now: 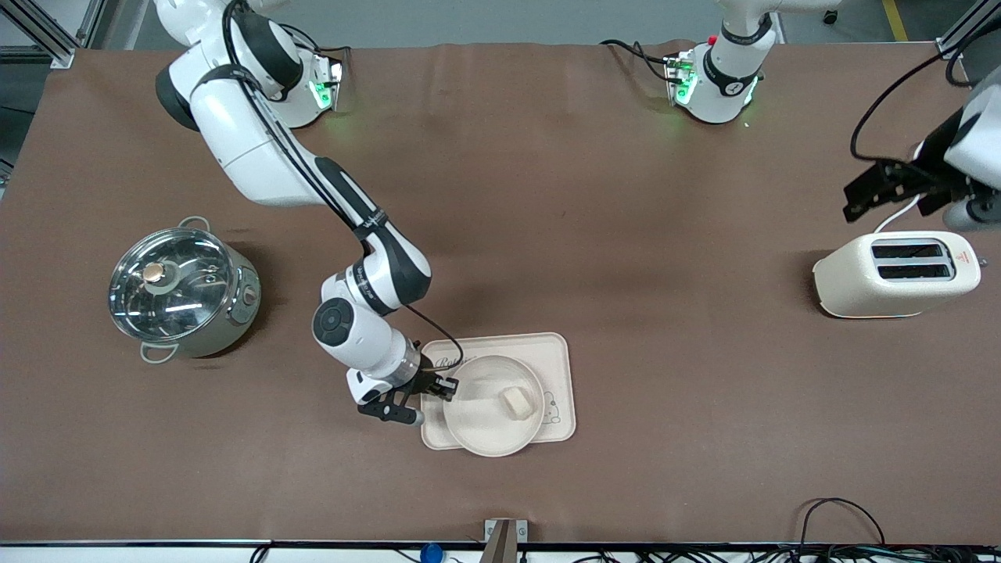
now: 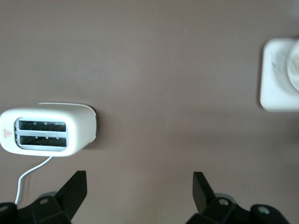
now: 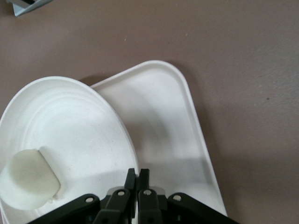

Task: Place bun in plate and plate on tray
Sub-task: 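Set the plate onto the tray with the right gripper while the left arm retracts, then open the right gripper to release the plate rim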

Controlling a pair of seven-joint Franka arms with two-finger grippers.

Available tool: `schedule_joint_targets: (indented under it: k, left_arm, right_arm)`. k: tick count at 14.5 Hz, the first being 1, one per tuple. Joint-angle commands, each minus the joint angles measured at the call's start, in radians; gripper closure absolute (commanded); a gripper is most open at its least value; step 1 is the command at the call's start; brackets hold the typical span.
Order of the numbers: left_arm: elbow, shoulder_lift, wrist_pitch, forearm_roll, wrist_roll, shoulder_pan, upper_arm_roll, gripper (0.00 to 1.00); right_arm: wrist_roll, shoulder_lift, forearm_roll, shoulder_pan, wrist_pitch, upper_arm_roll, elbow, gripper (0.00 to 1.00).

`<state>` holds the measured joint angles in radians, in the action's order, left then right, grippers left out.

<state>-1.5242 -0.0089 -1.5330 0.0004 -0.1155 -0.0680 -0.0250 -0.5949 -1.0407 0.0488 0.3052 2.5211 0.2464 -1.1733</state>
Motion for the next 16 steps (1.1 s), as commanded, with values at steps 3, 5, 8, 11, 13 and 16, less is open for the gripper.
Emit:
schedule_joint_targets:
  k: [3,5,8,11,13,16]
  left_arm:
    - [-0.096,-0.086,0.016,-0.022,0.056,0.024,-0.015,0.0]
    - [-0.094,-0.085,0.014,-0.005,0.069,0.02,-0.019,0.0]
    - [-0.096,-0.088,0.011,0.009,0.076,0.022,-0.058,0.0]
    - [-0.102,-0.092,0.01,0.009,0.082,0.025,-0.067,0.0]
    - [-0.105,-0.092,0.01,0.006,0.099,0.03,-0.067,0.0]
    - [-0.103,-0.089,0.01,-0.002,0.099,0.031,-0.065,0.0]
  right_arm:
    - [-0.031,0.031,-0.069,-0.014,-0.008,-0.007,-0.047,1.0]
    - [-0.026,0.048,-0.069,-0.015,-0.007,-0.007,-0.092,1.0]
    - [-0.026,0.111,-0.069,-0.015,0.023,-0.003,-0.199,1.0]
    - [-0.02,0.146,-0.069,-0.027,0.097,0.001,-0.298,1.0]
    - [-0.022,0.148,-0.069,-0.029,0.1,0.001,-0.298,1.0]
    - [-0.031,0.146,-0.066,-0.031,0.1,0.001,-0.287,0.8]
